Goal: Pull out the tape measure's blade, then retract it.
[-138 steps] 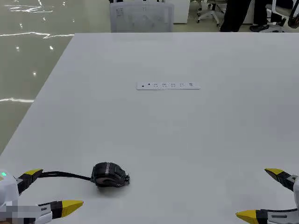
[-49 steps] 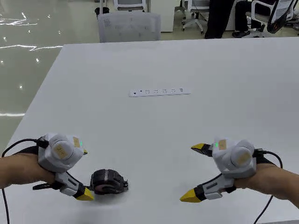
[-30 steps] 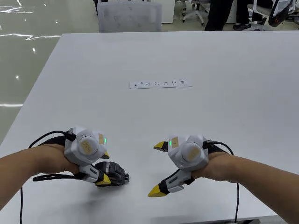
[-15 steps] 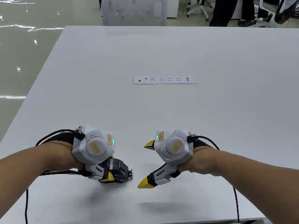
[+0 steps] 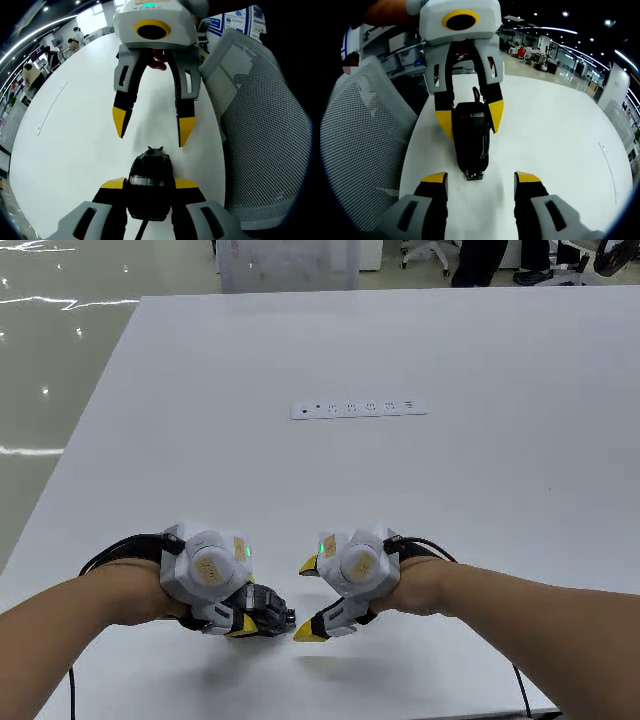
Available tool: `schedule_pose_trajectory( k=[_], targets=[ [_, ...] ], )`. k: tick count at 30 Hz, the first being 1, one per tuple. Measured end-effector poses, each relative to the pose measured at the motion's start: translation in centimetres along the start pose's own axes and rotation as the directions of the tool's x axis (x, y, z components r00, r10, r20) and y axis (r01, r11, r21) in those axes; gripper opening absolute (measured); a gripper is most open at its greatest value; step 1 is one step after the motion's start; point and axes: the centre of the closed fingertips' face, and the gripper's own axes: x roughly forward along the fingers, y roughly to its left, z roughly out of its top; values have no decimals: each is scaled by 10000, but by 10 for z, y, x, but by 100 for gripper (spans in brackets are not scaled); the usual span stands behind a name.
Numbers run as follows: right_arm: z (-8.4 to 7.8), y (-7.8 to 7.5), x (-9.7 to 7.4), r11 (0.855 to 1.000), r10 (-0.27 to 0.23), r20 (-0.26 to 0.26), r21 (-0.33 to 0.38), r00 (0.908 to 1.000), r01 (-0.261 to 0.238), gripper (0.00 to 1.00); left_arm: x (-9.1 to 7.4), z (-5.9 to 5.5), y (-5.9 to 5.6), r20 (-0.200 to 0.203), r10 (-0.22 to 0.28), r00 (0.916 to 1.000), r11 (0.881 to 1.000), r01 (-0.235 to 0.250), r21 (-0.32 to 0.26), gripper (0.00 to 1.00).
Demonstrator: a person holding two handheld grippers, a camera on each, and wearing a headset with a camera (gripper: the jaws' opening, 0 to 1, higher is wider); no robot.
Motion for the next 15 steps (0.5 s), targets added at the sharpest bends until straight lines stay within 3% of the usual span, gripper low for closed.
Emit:
schedule_pose_trajectory(
  k=[8,12,15],
  targets=[
    [-6,5,16,9997,229,-376,-29,9990,-231,32,1,-1,0,102,-36,9999,9999,38,-144,30],
    [-7,8,20,9993,342,-459,-142,9984,-349,17,2,-1,1,128,-81,9999,9998,84,-177,31],
    [-9,10,23,9989,411,-573,-203,9975,-423,14,2,-1,0,162,-105,9998,9997,109,-222,31]
  ],
)
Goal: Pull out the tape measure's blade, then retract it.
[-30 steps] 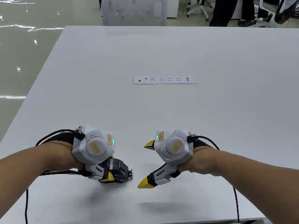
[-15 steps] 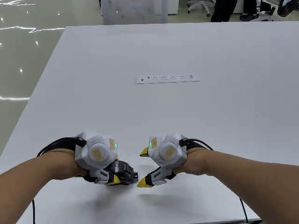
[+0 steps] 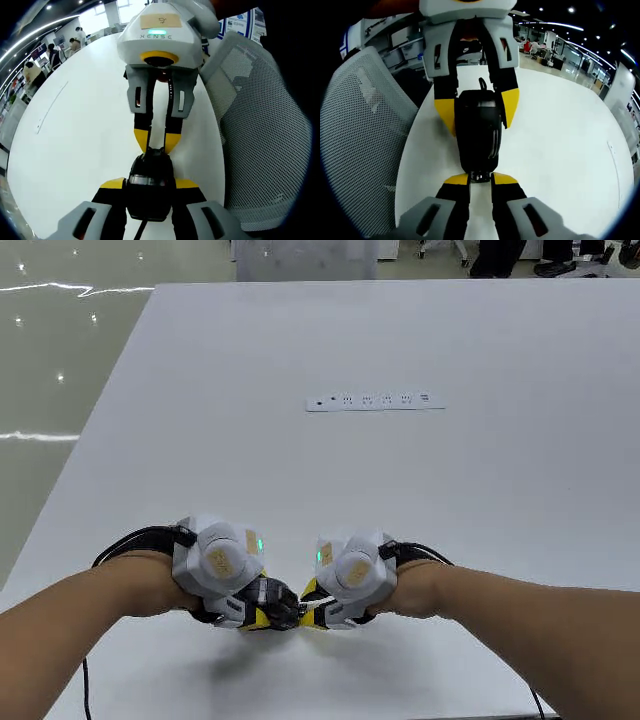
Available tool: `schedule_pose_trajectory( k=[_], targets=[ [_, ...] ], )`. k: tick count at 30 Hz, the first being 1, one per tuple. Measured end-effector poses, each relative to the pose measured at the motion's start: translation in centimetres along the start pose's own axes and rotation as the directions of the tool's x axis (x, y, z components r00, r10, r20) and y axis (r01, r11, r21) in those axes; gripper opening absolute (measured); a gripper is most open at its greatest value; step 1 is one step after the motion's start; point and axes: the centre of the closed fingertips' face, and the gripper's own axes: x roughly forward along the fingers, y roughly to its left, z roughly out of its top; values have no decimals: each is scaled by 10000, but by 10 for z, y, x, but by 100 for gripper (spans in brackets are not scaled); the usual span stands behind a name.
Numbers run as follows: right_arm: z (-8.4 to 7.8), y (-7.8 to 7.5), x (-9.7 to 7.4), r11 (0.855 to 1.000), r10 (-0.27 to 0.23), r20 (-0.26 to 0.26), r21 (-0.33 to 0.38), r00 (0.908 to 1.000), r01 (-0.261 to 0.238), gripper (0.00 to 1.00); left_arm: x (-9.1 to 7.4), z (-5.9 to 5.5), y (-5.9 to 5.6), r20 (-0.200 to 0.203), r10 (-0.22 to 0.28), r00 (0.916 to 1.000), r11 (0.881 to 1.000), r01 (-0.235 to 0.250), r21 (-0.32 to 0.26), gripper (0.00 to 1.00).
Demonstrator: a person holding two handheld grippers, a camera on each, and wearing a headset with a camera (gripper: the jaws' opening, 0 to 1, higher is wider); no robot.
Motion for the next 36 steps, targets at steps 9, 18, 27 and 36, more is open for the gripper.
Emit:
schedule_pose_trajectory(
  k=[9,18,27,36],
  targets=[
    [-2,0,4,9997,214,-209,-132,9996,-216,14,2,-1,-1,5,0,10000,10000,0,23,32],
    [-5,2,4,9974,583,-28,433,9983,-581,15,4,-2,-1,-191,86,9998,9999,-84,107,32],
    [-5,2,4,9978,639,244,169,9977,-643,13,10,-4,0,-920,358,9951,9956,-276,893,33],
    [-5,3,6,9976,685,44,70,9976,-685,13,11,-5,-1,-876,200,9960,9962,-124,863,33]
  ],
)
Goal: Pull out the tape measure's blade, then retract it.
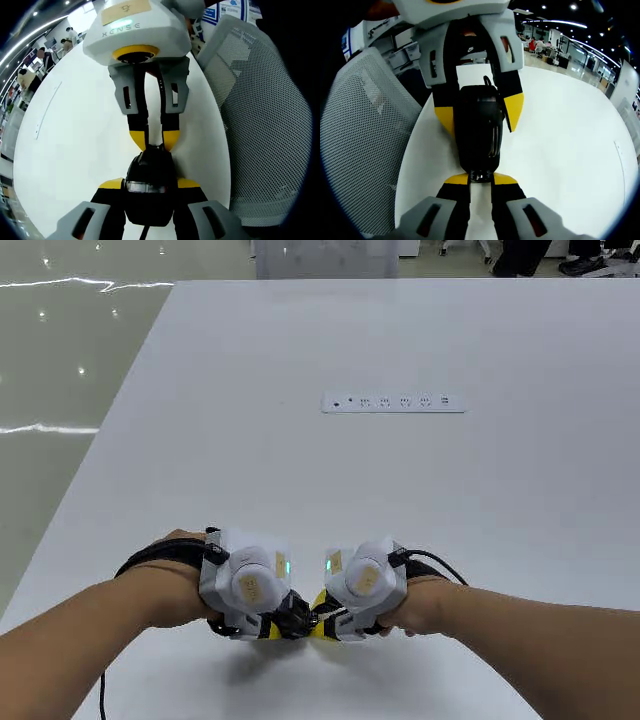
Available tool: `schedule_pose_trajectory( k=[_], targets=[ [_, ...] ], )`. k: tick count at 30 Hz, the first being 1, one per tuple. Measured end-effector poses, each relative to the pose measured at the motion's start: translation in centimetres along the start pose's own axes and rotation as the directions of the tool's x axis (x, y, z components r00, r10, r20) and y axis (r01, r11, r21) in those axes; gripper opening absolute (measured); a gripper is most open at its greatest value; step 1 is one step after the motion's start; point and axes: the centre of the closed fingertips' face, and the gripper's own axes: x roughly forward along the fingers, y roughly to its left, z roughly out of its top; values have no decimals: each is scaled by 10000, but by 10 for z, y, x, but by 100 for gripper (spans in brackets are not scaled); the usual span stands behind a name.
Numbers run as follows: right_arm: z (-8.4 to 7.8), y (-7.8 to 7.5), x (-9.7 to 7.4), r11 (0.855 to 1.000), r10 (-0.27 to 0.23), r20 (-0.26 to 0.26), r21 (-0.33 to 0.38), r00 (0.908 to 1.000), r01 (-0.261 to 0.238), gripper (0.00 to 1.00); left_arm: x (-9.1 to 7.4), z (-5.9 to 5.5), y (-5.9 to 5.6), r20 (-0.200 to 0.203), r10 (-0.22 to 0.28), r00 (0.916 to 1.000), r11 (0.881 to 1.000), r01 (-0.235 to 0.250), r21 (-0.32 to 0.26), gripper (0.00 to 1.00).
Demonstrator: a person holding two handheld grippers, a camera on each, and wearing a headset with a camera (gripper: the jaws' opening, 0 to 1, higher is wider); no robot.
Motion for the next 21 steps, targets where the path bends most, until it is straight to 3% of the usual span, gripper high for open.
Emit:
schedule_pose_trajectory(
  k=[9,17,20,21],
  targets=[
    [1,-1,0,9998,127,69,182,9999,-129,12,-1,-1,1,15,-73,10000,9999,73,-105,33],
    [-7,-3,-7,9998,96,-53,168,9999,-95,12,0,-1,2,12,-103,9999,9993,104,-368,33],
    [-8,-3,-8,9985,113,-9,537,9999,-112,13,0,-1,2,-4,-97,10000,9988,97,-475,33],
    [-7,-2,-6,9997,97,-72,236,9999,-95,14,0,-1,2,-12,-87,10000,9991,87,-420,33]
  ],
)
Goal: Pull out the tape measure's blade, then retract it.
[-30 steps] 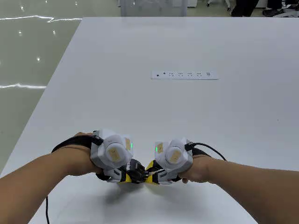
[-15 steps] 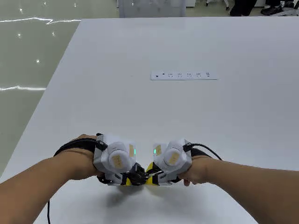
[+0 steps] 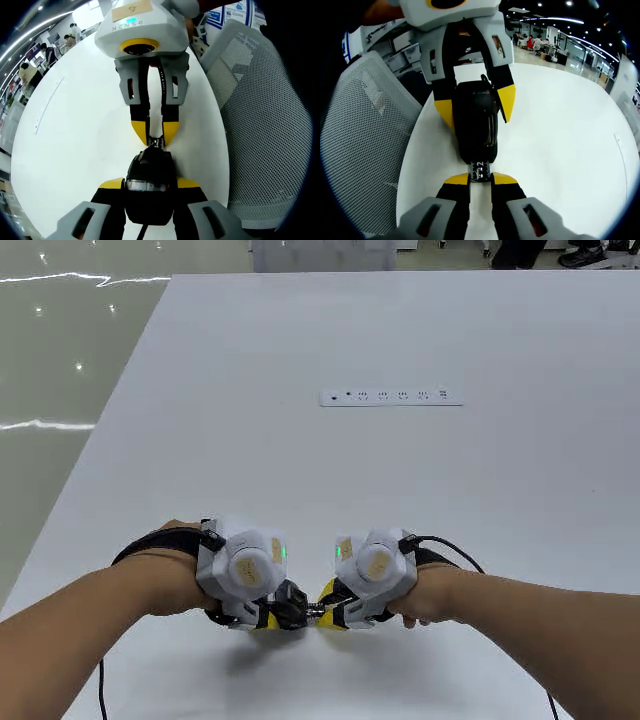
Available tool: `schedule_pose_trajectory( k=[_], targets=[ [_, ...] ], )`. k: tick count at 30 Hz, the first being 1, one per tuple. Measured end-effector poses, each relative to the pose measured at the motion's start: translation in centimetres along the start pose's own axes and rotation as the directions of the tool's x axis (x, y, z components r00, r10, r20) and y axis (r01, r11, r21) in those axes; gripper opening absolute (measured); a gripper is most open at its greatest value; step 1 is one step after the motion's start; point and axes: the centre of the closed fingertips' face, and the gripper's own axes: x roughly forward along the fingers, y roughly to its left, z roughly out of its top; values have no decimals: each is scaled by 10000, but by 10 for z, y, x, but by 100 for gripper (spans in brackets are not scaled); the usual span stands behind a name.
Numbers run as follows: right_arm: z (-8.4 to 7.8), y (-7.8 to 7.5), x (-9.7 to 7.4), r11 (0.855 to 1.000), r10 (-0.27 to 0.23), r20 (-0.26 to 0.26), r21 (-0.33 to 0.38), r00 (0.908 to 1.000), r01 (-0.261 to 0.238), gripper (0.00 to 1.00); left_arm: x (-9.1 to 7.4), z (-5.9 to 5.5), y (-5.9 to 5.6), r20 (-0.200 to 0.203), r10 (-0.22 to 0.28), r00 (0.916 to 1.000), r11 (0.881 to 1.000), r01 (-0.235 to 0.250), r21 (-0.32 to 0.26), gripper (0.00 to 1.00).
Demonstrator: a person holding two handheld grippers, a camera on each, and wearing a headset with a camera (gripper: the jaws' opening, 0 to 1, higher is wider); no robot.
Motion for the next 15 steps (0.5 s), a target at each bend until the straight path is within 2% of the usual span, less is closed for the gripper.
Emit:
schedule_pose_trajectory(
  k=[4,8,9,10,13,15],
  targets=[
    [0,1,0,9998,-25,-169,-195,9999,22,15,0,0,-1,-14,28,10000,10000,-28,8,33],
    [9,5,6,9999,103,50,-14,9999,-103,20,0,0,0,-21,8,10000,10000,-8,24,33],
    [11,3,8,9998,-15,48,-211,10000,16,18,0,0,-1,-15,11,10000,10000,-10,36,33],
    [9,3,9,9989,-10,-246,-463,9997,-2,16,0,0,-1,-22,7,10000,10000,-7,52,33],
    [9,0,9,9996,50,30,-262,10000,-49,14,-1,-1,0,4,28,10000,10000,-28,26,33],
    [9,2,9,9995,69,1,-297,10000,-69,13,-1,-1,-1,19,11,10000,10000,-11,55,33]
  ],
)
